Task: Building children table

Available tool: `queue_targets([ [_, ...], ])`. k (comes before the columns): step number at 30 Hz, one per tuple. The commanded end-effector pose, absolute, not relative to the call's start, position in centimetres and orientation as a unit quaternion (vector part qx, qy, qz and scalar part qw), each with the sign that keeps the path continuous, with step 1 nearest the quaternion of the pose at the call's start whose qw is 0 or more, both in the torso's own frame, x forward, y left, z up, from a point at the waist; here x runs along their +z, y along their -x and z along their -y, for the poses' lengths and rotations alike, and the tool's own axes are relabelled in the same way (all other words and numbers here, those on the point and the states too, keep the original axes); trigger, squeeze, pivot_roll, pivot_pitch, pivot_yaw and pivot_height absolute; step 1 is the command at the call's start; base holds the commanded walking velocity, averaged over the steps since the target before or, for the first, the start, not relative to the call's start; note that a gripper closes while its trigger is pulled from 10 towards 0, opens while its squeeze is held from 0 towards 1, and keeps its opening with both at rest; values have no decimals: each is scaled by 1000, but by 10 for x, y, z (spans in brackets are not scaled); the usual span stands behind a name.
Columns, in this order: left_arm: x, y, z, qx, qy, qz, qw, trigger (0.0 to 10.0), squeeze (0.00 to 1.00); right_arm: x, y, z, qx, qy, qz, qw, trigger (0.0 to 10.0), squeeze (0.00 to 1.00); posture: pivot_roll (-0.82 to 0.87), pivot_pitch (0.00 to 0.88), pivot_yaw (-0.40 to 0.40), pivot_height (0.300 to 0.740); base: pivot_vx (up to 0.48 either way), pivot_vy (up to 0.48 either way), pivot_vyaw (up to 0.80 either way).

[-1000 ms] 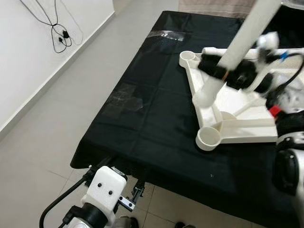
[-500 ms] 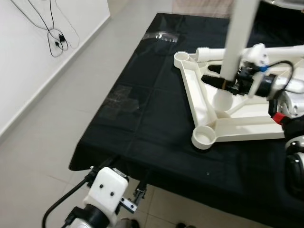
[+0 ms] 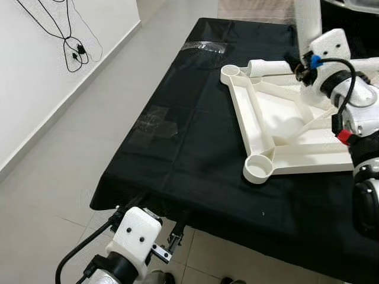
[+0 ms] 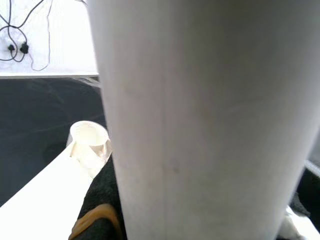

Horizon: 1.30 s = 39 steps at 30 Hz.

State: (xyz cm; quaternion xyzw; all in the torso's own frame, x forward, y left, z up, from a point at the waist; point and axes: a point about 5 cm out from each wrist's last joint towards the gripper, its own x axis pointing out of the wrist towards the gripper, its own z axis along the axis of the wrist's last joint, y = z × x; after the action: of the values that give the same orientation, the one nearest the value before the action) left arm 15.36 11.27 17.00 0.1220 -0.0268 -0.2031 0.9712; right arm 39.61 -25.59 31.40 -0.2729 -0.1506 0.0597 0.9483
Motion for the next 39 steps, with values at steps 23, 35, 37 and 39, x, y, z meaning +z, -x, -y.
queue_targets([
  [23,168,-164,-111,-196,-128,34,972,10000,0,280,-375,104,329,-110,213,913,0,0,157,174,-16,740,0,0,0],
  [35,159,-159,-113,-189,-121,8,974,10000,0,292,-376,119,298,-94,205,927,10000,0,162,169,-25,740,0,0,0],
  [37,159,-158,-113,-188,-116,5,975,10000,0,287,-377,121,280,-86,196,936,10000,0,162,169,-25,740,0,0,0],
  [39,158,-158,-111,-186,-117,5,976,10000,0,278,-373,132,226,-76,204,949,10000,0,160,166,-26,740,0,0,0],
])
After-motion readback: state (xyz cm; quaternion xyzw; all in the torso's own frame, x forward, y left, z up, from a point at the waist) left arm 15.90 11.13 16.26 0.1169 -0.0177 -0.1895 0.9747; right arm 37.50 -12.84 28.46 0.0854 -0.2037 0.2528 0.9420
